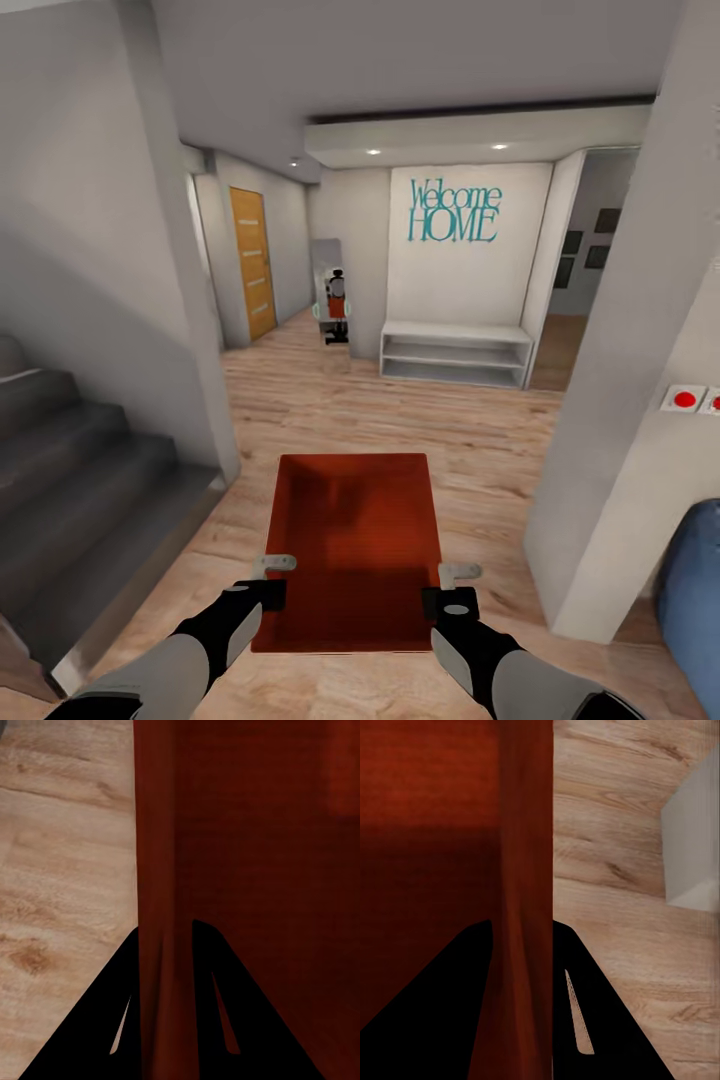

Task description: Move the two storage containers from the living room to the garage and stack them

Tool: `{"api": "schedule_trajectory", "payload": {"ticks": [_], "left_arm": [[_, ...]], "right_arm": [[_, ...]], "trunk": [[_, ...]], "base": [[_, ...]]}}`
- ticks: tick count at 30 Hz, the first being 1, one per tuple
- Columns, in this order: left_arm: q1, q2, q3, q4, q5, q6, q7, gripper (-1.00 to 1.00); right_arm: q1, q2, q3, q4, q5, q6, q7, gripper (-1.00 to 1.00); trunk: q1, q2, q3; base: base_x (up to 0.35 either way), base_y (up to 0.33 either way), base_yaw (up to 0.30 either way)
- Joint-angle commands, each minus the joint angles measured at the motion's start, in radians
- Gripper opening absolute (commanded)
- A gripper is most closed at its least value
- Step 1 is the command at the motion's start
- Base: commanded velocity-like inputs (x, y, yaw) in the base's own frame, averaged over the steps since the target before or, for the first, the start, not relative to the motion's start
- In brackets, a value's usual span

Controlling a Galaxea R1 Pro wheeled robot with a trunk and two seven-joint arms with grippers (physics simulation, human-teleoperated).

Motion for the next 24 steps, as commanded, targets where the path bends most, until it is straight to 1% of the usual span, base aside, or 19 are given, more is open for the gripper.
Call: {"api": "schedule_trajectory", "payload": {"ticks": [1, 5, 24], "left_arm": [[-0.001, 0.016, 0.050, -0.005, -0.017, 0.007, 0.010, -1.00], [-0.001, 0.016, 0.050, -0.005, -0.017, 0.007, 0.010, -1.00], [-0.001, 0.016, 0.051, -0.005, -0.017, 0.007, 0.010, -1.00]], "right_arm": [[-0.001, -0.004, -0.016, 0.003, -0.004, -0.004, -0.009, -1.00], [-0.001, -0.005, -0.016, 0.003, -0.004, -0.004, -0.009, -1.00], [-0.001, -0.004, -0.016, 0.003, -0.004, -0.004, -0.009, -1.00]], "trunk": [[0.001, -0.002, -0.002], [0.001, -0.002, -0.002], [0.001, -0.002, -0.002]], "base": [[0.322, 0.000, -0.122], [0.322, 0.000, -0.060], [0.322, 0.000, -0.001]]}}
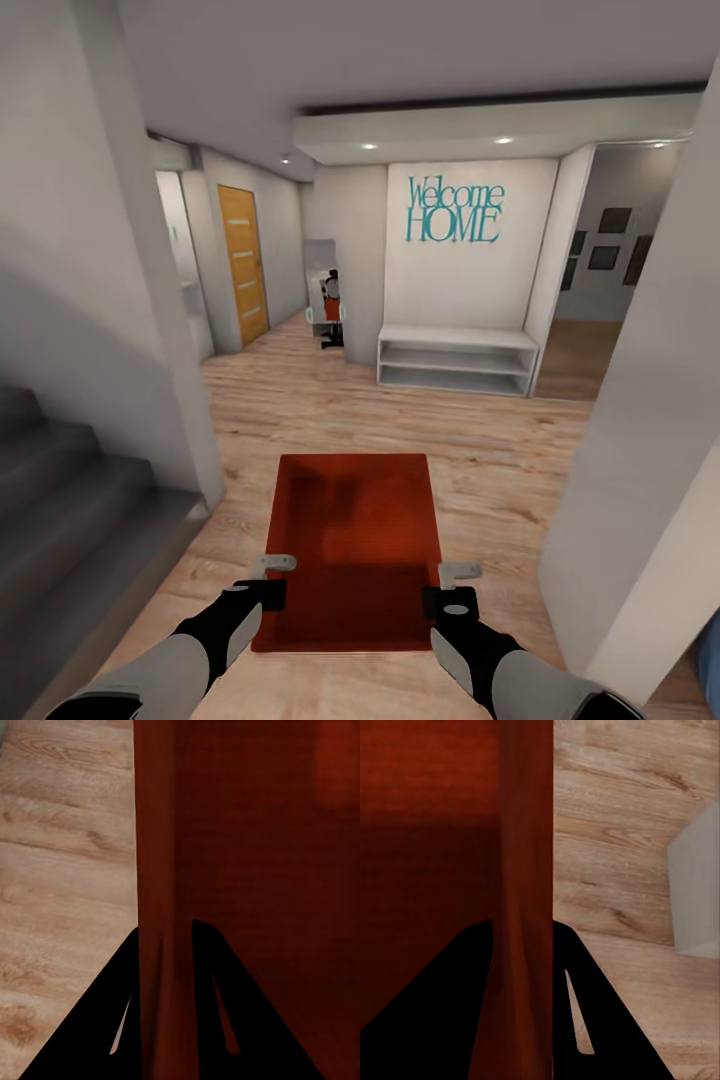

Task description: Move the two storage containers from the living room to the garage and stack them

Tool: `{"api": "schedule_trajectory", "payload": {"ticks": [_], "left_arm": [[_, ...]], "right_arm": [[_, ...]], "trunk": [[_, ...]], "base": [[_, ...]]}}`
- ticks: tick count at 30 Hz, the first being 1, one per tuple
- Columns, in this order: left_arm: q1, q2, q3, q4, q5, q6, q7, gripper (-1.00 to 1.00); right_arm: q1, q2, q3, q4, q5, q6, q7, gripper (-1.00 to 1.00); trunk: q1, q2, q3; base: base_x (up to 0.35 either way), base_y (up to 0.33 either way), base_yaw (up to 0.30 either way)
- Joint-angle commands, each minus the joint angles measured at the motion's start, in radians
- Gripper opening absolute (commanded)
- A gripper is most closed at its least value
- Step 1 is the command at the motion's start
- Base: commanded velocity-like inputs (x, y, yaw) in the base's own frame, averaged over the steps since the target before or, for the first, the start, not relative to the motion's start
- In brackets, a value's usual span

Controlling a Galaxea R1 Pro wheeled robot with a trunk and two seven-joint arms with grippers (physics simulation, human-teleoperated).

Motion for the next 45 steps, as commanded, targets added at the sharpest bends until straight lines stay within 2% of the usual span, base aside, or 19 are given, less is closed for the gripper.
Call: {"api": "schedule_trajectory", "payload": {"ticks": [1, 45], "left_arm": [[-0.001, 0.016, 0.051, -0.004, -0.017, 0.007, 0.010, -1.00], [-0.001, 0.016, 0.050, -0.004, -0.017, 0.007, 0.010, -1.00]], "right_arm": [[-0.001, -0.004, -0.015, 0.003, -0.003, -0.004, -0.009, -1.00], [-0.001, -0.005, -0.015, 0.003, -0.003, -0.004, -0.009, -1.00]], "trunk": [[0.001, -0.002, -0.002], [0.001, -0.002, -0.002]], "base": [[0.321, 0.000, 0.000], [0.322, 0.000, 0.000]]}}
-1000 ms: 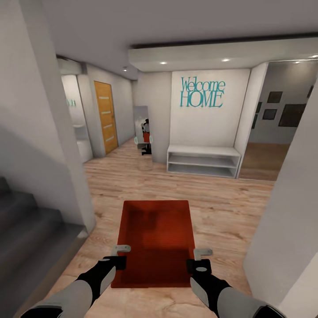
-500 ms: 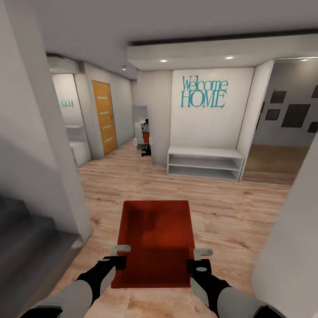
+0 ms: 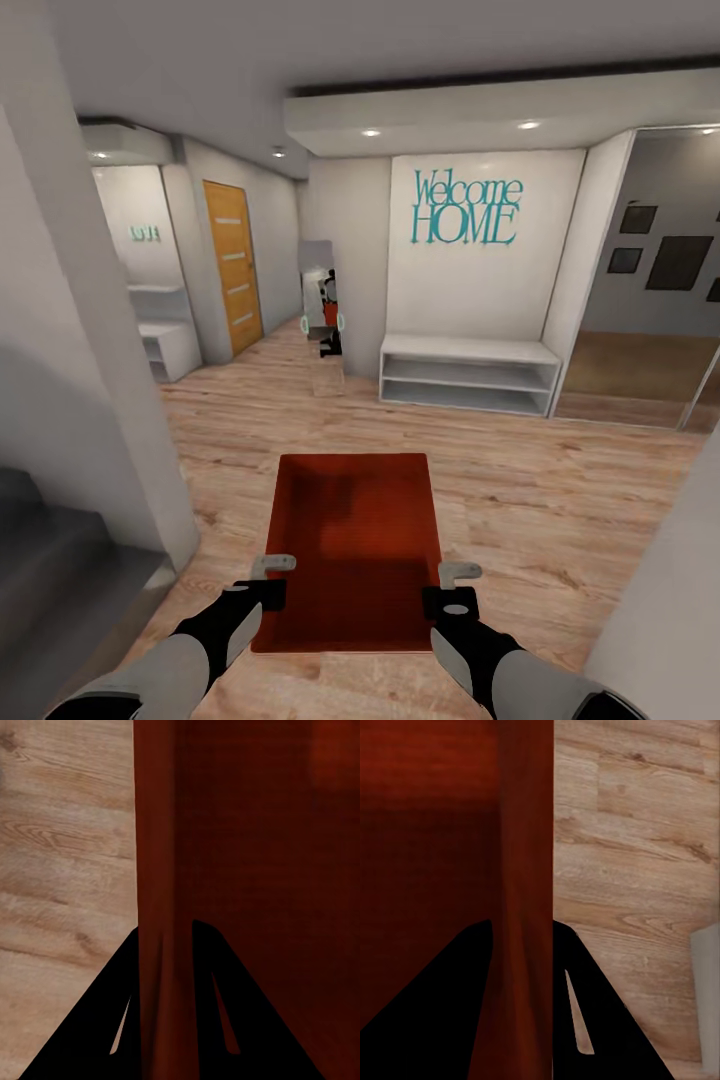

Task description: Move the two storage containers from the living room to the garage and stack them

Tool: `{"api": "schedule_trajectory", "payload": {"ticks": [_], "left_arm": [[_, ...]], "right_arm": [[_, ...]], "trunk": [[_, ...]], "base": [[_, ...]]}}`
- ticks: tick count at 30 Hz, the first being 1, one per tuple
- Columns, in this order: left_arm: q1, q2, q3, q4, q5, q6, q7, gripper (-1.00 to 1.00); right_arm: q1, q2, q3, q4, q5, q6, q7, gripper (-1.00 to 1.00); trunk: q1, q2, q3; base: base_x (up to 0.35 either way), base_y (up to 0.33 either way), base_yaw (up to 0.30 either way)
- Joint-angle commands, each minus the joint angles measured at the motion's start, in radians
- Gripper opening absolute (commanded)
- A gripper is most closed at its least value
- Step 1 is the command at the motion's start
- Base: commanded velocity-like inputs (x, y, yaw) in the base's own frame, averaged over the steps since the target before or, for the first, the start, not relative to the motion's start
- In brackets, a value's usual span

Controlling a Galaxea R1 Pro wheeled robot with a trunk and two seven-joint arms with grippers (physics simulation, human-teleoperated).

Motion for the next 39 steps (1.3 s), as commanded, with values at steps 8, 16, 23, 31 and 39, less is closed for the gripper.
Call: {"api": "schedule_trajectory", "payload": {"ticks": [8, 16, 23, 31, 39], "left_arm": [[-0.001, 0.016, 0.050, -0.004, -0.017, 0.007, 0.009, -1.00], [-0.001, 0.016, 0.050, -0.004, -0.017, 0.007, 0.009, -1.00], [-0.001, 0.016, 0.050, -0.004, -0.017, 0.007, 0.009, -1.00], [-0.001, 0.016, 0.050, -0.004, -0.017, 0.007, 0.009, -1.00], [-0.001, 0.016, 0.050, -0.004, -0.017, 0.007, 0.009, -1.00]], "right_arm": [[-0.001, -0.005, -0.015, 0.003, -0.004, -0.004, -0.009, -1.00], [0.000, -0.005, -0.015, 0.003, -0.004, -0.004, -0.009, -1.00], [-0.001, -0.004, -0.015, 0.003, -0.004, -0.004, -0.009, -1.00], [-0.001, -0.004, -0.015, 0.003, -0.004, -0.004, -0.009, -1.00], [-0.001, -0.004, -0.015, 0.003, -0.004, -0.004, -0.009, -1.00]], "trunk": [[0.001, -0.002, -0.002], [0.001, -0.002, -0.002], [0.001, -0.002, -0.002], [0.001, -0.002, -0.002], [0.001, -0.002, -0.002]], "base": [[0.322, 0.000, 0.000], [0.322, 0.000, 0.000], [0.322, 0.000, 0.000], [0.322, 0.000, 0.000], [0.322, 0.000, 0.000]]}}
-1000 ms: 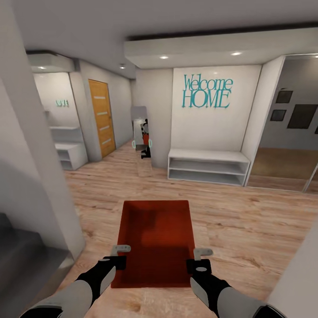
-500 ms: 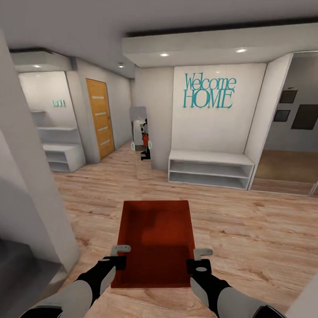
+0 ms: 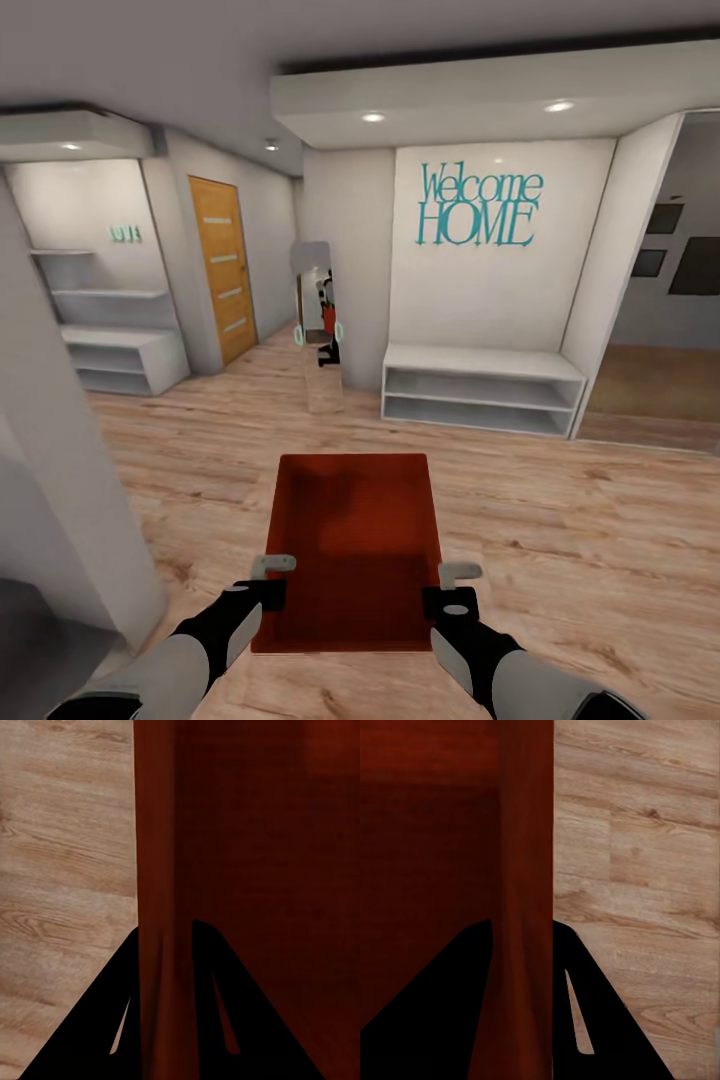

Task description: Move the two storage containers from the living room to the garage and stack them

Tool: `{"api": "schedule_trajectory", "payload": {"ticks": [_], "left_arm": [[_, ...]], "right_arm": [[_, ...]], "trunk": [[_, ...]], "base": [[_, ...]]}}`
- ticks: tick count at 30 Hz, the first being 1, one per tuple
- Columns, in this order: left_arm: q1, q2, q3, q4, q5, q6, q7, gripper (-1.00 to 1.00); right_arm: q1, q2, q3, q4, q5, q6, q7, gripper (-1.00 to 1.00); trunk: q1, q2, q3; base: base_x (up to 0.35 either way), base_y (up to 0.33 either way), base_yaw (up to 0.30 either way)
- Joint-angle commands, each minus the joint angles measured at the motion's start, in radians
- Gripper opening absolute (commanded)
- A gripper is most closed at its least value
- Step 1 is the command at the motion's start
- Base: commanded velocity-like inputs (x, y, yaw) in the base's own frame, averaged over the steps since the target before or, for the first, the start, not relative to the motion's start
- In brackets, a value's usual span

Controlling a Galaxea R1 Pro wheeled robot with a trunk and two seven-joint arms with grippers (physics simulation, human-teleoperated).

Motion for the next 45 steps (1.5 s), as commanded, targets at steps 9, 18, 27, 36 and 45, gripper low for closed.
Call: {"api": "schedule_trajectory", "payload": {"ticks": [9, 18, 27, 36, 45], "left_arm": [[-0.001, 0.016, 0.050, -0.004, -0.018, 0.007, 0.010, -1.00], [-0.002, 0.016, 0.050, -0.004, -0.018, 0.007, 0.010, -1.00], [-0.001, 0.016, 0.050, -0.004, -0.018, 0.007, 0.010, -1.00], [-0.001, 0.016, 0.051, -0.004, -0.018, 0.007, 0.010, -1.00], [-0.001, 0.016, 0.051, -0.004, -0.018, 0.007, 0.010, -1.00]], "right_arm": [[0.000, -0.004, -0.015, 0.002, -0.004, -0.004, -0.010, -1.00], [0.000, -0.004, -0.015, 0.002, -0.004, -0.004, -0.010, -1.00], [0.000, -0.004, -0.015, 0.002, -0.004, -0.004, -0.010, -1.00], [-0.001, -0.004, -0.015, 0.002, -0.004, -0.004, -0.009, -1.00], [-0.001, -0.004, -0.015, 0.002, -0.004, -0.004, -0.009, -1.00]], "trunk": [[0.001, -0.002, -0.002], [0.001, -0.002, -0.002], [0.001, -0.002, -0.002], [0.001, -0.002, -0.002], [0.001, -0.002, -0.002]], "base": [[0.322, 0.000, 0.000], [0.322, 0.000, 0.000], [0.322, 0.000, 0.000], [0.322, 0.000, 0.022], [0.322, 0.000, 0.249]]}}
